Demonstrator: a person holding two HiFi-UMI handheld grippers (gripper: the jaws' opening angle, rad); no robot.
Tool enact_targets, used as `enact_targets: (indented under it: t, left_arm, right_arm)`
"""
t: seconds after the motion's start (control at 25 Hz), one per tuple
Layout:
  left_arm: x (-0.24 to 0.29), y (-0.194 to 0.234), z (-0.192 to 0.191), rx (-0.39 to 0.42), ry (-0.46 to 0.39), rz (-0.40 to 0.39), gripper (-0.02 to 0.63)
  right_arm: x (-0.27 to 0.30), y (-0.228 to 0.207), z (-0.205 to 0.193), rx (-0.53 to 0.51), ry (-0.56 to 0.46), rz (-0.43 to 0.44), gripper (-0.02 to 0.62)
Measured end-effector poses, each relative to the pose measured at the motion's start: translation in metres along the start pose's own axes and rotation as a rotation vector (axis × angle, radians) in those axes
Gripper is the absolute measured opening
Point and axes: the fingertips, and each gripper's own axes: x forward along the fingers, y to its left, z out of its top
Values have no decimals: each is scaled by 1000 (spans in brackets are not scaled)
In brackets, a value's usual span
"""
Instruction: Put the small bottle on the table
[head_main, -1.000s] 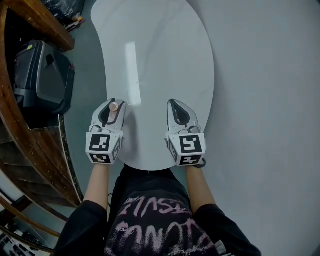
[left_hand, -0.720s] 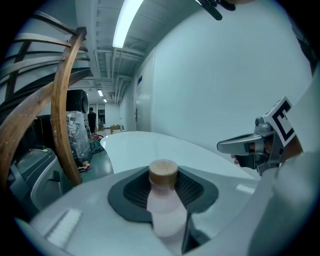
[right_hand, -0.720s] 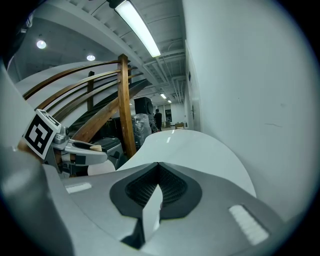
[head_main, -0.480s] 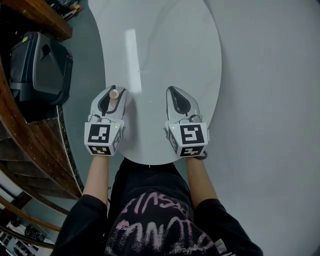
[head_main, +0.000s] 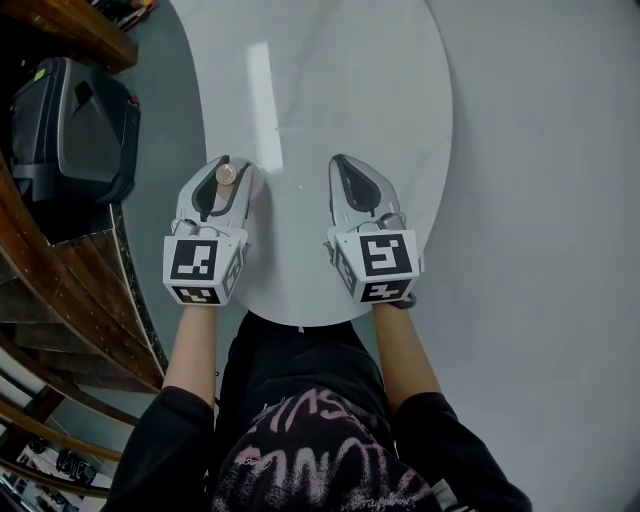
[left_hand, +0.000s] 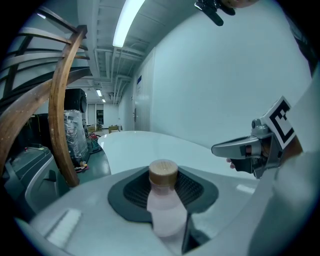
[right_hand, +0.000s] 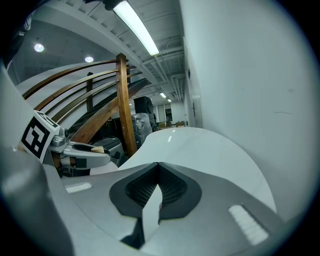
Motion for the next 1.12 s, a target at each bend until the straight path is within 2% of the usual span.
enact_targets:
  t: [0.36,1.12]
  left_arm:
    - [16,-2,-4,8,-5,2,130]
    - [31,0,-20,-13,-3,22,130]
  right_arm:
    - [10,-3,-14,12,11,30,21]
    - [30,-17,-32,36,27,7,21]
